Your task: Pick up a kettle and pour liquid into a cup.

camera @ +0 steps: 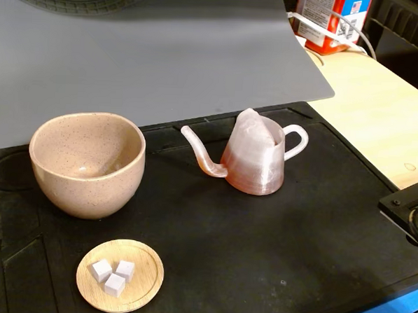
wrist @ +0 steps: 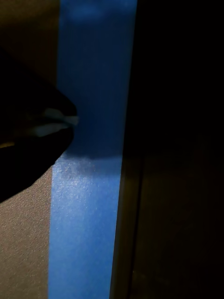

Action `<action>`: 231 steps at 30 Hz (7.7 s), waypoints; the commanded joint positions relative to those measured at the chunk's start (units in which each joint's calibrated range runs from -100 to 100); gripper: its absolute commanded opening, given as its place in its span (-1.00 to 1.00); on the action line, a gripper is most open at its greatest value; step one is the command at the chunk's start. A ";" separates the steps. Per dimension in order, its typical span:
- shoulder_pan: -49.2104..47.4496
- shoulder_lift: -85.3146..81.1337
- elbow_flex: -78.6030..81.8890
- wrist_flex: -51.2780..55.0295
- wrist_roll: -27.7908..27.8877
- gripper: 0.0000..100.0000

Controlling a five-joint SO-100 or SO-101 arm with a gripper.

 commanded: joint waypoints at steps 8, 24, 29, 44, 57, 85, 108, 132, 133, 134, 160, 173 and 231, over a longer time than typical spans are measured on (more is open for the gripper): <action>-0.07 0.08 0.21 0.39 -0.12 -0.99; 0.01 0.08 0.21 0.39 -0.12 -0.99; -0.37 0.08 0.21 0.39 -0.12 -0.99; 0.16 22.09 0.30 -43.36 -0.23 -0.99; 0.31 52.47 -15.85 -79.94 -0.02 -0.99; 3.36 124.48 -34.37 -149.29 14.78 -0.81; 4.88 130.88 -46.16 -146.35 18.88 -0.80; 4.72 135.83 -54.78 -146.26 18.88 -0.81; 4.80 135.83 -54.78 -146.26 18.88 -0.82; 4.80 135.83 -54.87 -146.26 18.88 -0.92; 3.51 115.01 -39.81 -143.41 16.88 -0.99; -1.13 91.29 -47.25 -110.89 19.56 -0.99; -4.86 98.20 -64.76 -103.28 44.33 -0.99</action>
